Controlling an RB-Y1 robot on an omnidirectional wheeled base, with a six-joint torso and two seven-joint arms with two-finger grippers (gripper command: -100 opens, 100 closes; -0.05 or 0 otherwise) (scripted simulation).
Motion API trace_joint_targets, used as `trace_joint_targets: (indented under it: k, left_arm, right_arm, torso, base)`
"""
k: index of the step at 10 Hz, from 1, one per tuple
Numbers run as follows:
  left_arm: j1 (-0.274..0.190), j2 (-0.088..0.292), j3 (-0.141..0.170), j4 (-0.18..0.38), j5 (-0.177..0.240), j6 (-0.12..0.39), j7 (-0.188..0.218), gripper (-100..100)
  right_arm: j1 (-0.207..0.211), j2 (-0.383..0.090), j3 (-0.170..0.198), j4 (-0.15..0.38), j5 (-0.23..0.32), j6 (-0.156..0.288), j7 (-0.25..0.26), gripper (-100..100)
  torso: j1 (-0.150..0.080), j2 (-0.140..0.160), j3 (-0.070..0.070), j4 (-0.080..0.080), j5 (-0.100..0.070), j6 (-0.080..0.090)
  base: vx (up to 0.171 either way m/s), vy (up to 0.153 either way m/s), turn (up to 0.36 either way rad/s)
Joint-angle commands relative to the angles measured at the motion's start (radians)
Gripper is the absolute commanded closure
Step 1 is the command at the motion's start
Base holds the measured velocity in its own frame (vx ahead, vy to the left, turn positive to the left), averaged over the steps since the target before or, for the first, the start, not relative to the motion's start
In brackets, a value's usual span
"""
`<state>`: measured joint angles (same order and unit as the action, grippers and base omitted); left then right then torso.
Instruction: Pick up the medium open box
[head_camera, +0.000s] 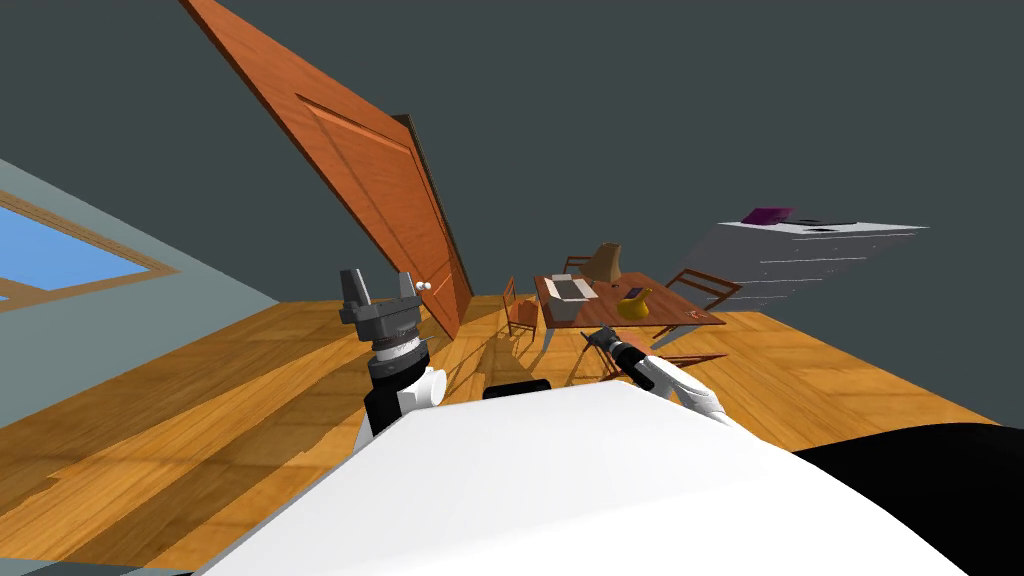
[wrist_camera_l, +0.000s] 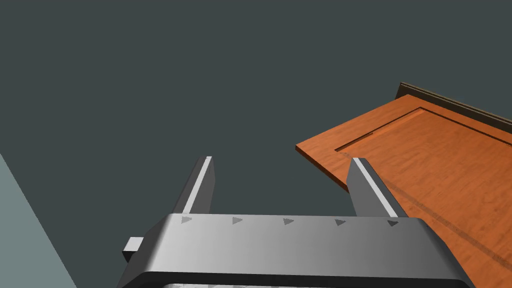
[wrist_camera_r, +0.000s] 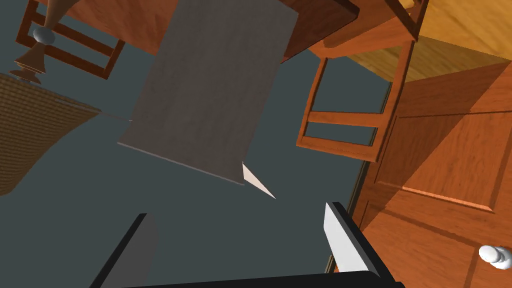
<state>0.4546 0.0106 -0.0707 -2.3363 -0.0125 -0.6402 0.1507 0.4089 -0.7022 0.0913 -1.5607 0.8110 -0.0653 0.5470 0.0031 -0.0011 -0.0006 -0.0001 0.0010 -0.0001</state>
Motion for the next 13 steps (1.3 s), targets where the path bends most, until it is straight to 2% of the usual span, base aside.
trace_joint_targets:
  k: [1,4,5,8,9,12,13]
  left_arm:
    - [0.0,0.0,0.0,0.0,0.0,0.0,0.0,0]
    - [0.0,0.0,0.0,0.0,0.0,0.0,0.0,0]
    - [0.0,0.0,0.0,0.0,0.0,0.0,0.0,0]
    - [0.0,0.0,0.0,0.0,0.0,0.0,0.0,0]
    - [0.0,0.0,0.0,0.0,0.0,0.0,0.0,0]
    - [0.0,0.0,0.0,0.0,0.0,0.0,0.0,0]
    - [0.0,0.0,0.0,0.0,0.0,0.0,0.0,0]
  right_arm:
    - [-0.03,-0.042,0.018,0.05,0.039,0.02,0.05,-100]
    - [-0.081,-0.106,0.039,0.154,0.107,0.029,0.142,-100]
    - [-0.081,-0.106,0.039,0.154,0.107,0.029,0.147,-100]
    - [-0.133,-0.16,0.06,0.243,0.167,0.028,0.238,-100]
    - [-0.133,-0.16,0.06,0.243,0.167,0.028,0.239,-100]
    - [-0.18,-0.202,0.078,0.319,0.217,0.026,0.318,-100]
    - [-0.18,-0.202,0.078,0.319,0.217,0.026,0.318,-100]
  torso:
    - [0.0,0.0,0.0,0.0,0.0,0.0]
    - [0.0,-0.002,-0.001,0.0,0.0,0.0]
    - [0.0,-0.002,-0.001,0.0,0.0,0.0]
    - [-0.002,-0.001,0.0,0.0,0.0,0.0]
    - [-0.001,-0.001,-0.001,0.0,0.0,0.0]
    - [-0.002,-0.001,0.0,0.0,0.0,0.0]
    - [-0.002,-0.002,-0.001,0.0,0.0,0.0]
  base:
    - [0.044,0.081,0.173]
    - [0.052,0.058,0.141]
    - [0.029,0.025,0.048]
    - [0.036,0.028,0.126]
    - [0.033,0.016,0.057]
    - [0.042,0.015,0.117]
    - [0.047,0.013,0.044]
